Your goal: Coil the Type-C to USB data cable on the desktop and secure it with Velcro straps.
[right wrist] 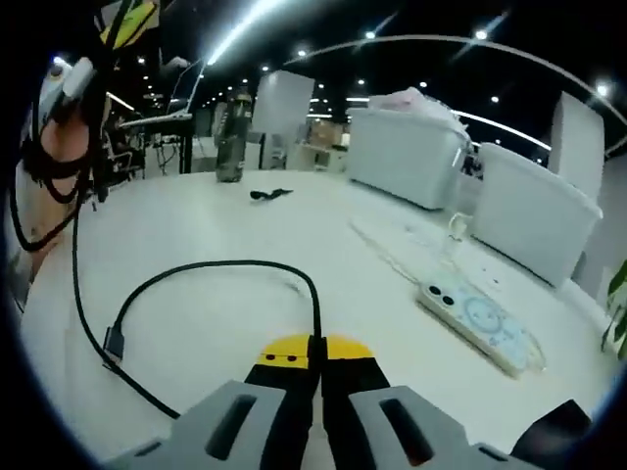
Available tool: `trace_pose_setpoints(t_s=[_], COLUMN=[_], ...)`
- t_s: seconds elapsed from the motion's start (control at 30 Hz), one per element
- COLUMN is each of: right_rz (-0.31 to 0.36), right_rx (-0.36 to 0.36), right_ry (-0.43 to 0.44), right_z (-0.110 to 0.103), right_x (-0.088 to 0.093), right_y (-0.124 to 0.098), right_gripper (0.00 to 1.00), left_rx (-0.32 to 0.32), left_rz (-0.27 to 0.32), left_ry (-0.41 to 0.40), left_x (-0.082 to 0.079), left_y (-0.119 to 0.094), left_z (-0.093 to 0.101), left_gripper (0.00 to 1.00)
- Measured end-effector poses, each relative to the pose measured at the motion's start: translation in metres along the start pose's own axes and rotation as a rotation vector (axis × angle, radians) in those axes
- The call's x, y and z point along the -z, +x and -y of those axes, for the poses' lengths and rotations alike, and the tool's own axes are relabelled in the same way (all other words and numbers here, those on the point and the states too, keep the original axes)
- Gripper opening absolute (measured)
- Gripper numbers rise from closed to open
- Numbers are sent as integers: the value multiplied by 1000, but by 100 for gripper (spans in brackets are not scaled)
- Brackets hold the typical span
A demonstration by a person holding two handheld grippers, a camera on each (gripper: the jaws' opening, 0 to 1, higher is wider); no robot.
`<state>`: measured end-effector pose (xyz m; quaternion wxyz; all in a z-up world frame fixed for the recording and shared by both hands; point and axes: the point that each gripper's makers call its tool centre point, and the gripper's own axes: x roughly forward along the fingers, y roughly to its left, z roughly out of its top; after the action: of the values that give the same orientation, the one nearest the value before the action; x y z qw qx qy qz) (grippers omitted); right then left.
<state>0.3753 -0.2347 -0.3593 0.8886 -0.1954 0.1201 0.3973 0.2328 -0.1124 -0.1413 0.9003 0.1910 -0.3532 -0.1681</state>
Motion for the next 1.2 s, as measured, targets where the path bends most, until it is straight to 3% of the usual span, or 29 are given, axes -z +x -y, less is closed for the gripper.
trace_pose_setpoints(t_s=[0.1, 0.23, 0.3, 0.37, 0.43, 0.57, 0.77, 1.03, 1.1, 1.2], right_rz=[95, 197, 263, 330, 403, 511, 556, 602, 598, 591], right_rx=[84, 152, 192, 206, 181, 114, 29, -96, -150, -166], right_ry=[-59, -135, -224, -285, -281, -268, -265, -287, -276, -252], right_z=[15, 20, 15, 6, -6, -25, -43, -68, -76, -76], right_x=[-26, -55, -76, -94, -109, -130, -137, -143, -141, -138], right_y=[-13, -32, -46, -58, -69, -86, -95, -103, -104, -101], right_gripper=[1, 1, 1, 1, 1, 1, 1, 1, 1, 2], left_rx=[62, 134, 177, 169, 204, 225, 174, 158, 175, 197], left_rz=[-27, -70, -92, -109, -132, -149, -174, -197, -193, -199], left_ry=[-68, -100, -60, -23, 24, 42, 122, 109, 84, 111], left_x=[11, 25, 34, 40, 48, 56, 62, 69, 69, 69], left_y=[1, 4, 5, 5, 5, 6, 7, 7, 7, 5], left_z=[12, 29, 41, 44, 52, 58, 49, 41, 44, 48], left_gripper=[5, 5, 5, 6, 6, 6, 8, 19, 19, 11])
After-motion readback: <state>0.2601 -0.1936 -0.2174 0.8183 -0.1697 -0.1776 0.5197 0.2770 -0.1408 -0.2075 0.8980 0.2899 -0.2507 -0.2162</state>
